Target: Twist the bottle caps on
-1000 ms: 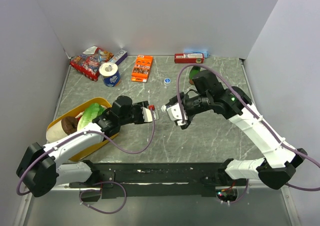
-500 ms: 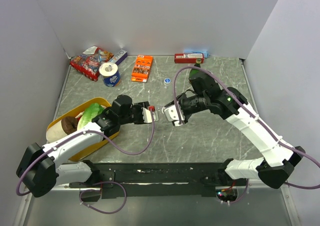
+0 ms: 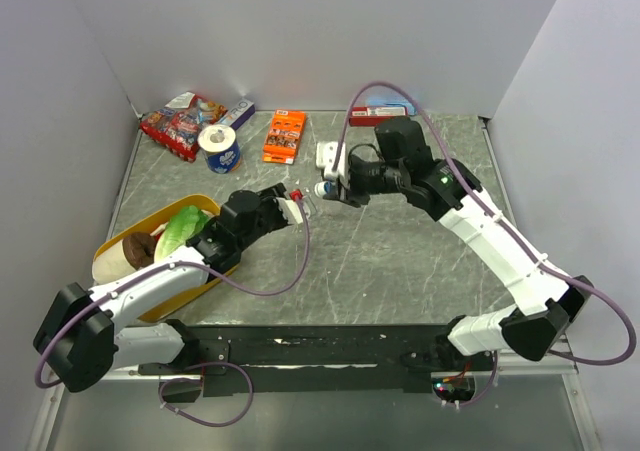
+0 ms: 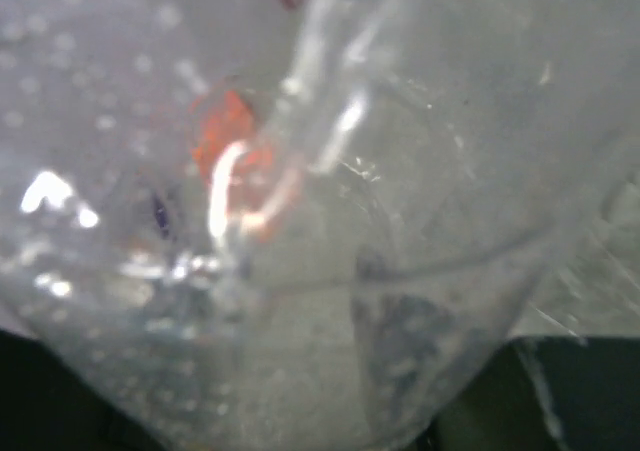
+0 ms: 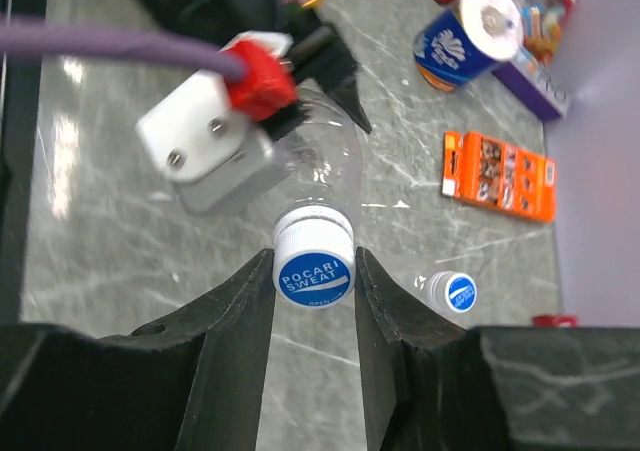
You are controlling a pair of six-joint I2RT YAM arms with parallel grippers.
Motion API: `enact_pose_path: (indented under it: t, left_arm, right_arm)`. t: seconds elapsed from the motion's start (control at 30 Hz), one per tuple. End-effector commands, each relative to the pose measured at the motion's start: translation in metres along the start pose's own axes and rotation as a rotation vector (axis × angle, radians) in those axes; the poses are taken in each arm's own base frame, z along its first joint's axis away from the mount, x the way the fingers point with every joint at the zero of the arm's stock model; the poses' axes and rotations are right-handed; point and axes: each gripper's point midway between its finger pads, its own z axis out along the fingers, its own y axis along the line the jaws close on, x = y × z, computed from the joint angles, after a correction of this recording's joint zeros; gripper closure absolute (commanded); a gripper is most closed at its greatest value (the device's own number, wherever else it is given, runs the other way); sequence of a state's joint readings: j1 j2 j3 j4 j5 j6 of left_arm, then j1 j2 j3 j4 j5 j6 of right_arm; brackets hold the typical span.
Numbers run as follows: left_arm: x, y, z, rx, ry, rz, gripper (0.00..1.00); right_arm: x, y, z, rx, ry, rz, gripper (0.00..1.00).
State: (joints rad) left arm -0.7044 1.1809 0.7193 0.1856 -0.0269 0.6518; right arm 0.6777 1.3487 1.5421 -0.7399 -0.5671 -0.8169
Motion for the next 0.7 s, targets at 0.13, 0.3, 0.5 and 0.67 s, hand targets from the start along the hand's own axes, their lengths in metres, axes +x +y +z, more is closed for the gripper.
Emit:
enact_pose_path:
  t: [0.13, 0.3, 0.5, 0.67]
  left_arm:
    - [-0.086, 0.078, -0.015, -0.493, -0.227, 0.043, 0.99]
    - [-0.085, 0.080, -0.009, -0.539, -0.186, 0.132, 0.99]
    - [-0.055, 0.071, 0.004, -0.490, -0.051, 0.115, 0.99]
    - [-0.015, 0.037, 0.010, -0.278, 0.042, 0.107, 0.99]
  right_arm:
    - [-0.016, -0.006, 0.024, -0.013, -0.014, 0.507, 1.00]
    - [-0.023, -0.014, 0.031, -0.006, -0.020, 0.713, 1.00]
    - [-0.033, -0.028, 0.025, 0.031, -0.027, 0.790, 0.77]
    - [-0.046, -0.045, -0.019, 0.008, -0.032, 0.761, 0.42]
